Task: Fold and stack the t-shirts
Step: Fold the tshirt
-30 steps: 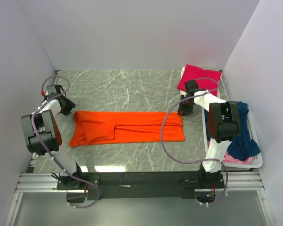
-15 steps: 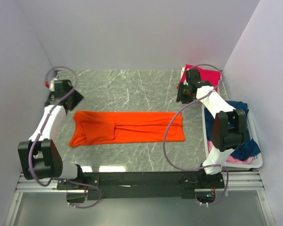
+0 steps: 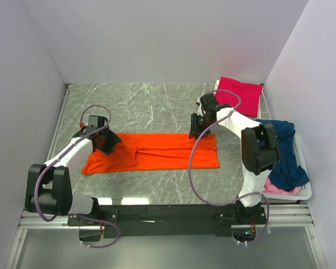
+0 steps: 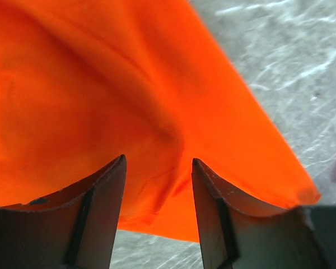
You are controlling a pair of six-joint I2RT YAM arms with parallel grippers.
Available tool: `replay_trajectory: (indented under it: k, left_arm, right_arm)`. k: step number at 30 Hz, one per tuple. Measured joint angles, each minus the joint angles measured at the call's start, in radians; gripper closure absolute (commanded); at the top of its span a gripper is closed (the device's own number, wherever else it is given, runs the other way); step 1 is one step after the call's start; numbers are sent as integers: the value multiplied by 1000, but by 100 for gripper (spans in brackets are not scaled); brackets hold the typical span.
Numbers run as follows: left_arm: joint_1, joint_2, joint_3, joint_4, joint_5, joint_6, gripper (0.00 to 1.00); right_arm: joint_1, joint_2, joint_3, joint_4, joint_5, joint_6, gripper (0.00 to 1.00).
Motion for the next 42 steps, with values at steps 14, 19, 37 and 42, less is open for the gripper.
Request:
replay_trajectory:
  k: [14, 19, 37, 42]
  left_arm:
    - [2, 102, -48, 13, -39, 41, 44]
    - [0, 267, 119, 14, -57, 132, 45]
    - [-37, 819, 874, -69, -114, 434, 44]
    - [-71, 856, 942, -86, -123, 480, 44]
  right_arm:
    - [0, 71, -77, 18, -31, 42, 59]
    - [0, 54, -97, 9, -20, 51, 60]
    - [214, -50, -224, -17, 51, 243, 60]
    - [255, -60, -214, -83, 92, 260, 59]
